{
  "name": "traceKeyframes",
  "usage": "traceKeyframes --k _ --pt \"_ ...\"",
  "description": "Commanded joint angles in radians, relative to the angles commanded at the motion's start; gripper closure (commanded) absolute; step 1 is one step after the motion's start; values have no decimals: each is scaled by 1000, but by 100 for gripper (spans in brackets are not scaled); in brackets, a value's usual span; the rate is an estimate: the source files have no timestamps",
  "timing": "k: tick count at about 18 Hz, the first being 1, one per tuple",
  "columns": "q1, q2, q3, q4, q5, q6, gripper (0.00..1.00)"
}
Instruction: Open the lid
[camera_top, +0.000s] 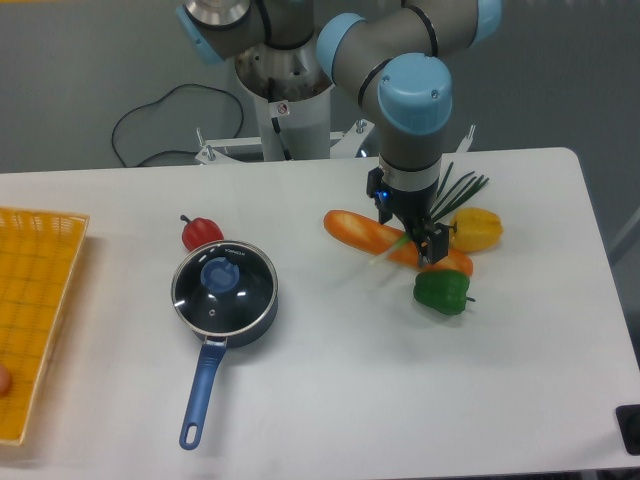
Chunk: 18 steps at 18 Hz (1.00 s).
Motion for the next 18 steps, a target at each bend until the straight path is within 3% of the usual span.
traceKeyframes --k 18 --pt "-43 -12 -29 3 75 -23 0"
